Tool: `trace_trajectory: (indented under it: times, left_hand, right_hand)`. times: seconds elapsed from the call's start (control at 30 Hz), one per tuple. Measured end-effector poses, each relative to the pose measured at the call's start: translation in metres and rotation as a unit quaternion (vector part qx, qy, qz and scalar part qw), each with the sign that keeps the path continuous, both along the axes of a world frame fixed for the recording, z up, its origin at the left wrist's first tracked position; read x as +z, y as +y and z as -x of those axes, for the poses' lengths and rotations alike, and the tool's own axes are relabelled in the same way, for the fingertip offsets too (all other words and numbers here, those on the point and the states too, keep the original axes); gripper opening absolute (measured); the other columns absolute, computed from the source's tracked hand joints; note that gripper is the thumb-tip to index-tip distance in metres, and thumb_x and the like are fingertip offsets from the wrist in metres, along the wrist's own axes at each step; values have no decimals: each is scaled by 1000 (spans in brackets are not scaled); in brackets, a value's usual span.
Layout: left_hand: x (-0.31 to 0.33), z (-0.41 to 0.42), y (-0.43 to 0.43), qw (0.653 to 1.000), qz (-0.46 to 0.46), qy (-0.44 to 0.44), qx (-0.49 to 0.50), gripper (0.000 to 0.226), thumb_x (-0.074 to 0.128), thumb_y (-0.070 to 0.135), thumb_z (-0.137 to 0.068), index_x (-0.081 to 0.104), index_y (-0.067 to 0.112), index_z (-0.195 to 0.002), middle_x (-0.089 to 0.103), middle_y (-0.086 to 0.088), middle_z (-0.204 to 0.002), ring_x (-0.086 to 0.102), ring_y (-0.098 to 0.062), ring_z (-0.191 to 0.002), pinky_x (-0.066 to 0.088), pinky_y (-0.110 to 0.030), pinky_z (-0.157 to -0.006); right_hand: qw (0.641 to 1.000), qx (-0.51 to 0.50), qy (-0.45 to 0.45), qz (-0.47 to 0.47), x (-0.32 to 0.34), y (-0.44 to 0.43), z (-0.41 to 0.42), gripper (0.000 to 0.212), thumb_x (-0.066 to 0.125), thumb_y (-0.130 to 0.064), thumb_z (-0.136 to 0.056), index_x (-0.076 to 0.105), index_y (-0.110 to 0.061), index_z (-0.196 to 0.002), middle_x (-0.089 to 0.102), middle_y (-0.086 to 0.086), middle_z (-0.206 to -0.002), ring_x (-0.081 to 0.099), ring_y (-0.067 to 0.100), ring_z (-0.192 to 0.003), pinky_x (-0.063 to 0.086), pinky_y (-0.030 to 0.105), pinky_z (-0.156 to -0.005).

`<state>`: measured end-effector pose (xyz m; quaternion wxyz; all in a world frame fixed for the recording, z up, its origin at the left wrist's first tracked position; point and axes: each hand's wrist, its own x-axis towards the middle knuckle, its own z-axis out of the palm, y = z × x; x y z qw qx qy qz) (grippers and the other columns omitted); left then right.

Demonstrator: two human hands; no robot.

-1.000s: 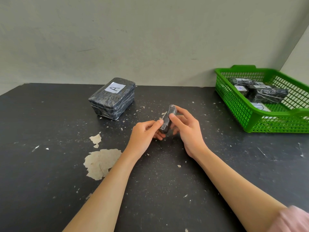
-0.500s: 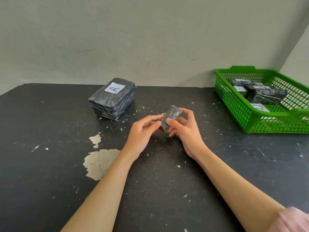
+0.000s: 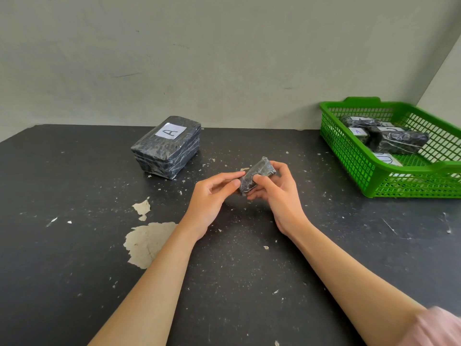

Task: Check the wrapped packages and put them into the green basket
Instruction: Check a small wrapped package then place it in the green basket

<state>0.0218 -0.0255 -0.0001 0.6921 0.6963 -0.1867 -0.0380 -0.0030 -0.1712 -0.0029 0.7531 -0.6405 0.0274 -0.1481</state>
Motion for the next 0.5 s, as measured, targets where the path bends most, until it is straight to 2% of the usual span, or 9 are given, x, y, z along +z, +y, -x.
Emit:
trace_trajectory:
  times: [0.13,0.3,0.43,0.5]
  left_hand:
    - [0,0,1,1000,-1,6,10,22,59,11,-90,70,24,-104,71,13,-99,63,4,-94,45,-7,-79]
    - [1,1,0,1000,0,8,12,21,58,12,-91,71,25,-100,71,18,-98,63,4,-93,46,-9,-78]
    - [0,-2,-1,999,20,45,24,21,51,17,-95,72,16,-98,72,3,-87,61,-10,-75,48,-21,-74]
    - [0,-5,0,995,38,79,51,24,49,20,-96,72,13,-93,66,-3,-76,57,-11,-67,46,-26,-72]
  right_hand:
    - [1000,7,-3,-2,1,0,1,21,54,0,-90,45,-10,-106,68,13,-86,63,23,-60,56,30,-58]
    - [1000,3,9,-29,3,-1,0,8,40,-6,-97,45,-8,-103,66,14,-86,64,22,-60,55,29,-54]
    - [1000,16,-4,-24,3,0,2,17,45,-11,-97,48,-10,-113,63,17,-87,61,25,-57,52,30,-54]
    - [999,31,-9,13,2,0,3,24,52,-9,-93,51,-13,-117,63,12,-76,57,23,-56,48,30,-52]
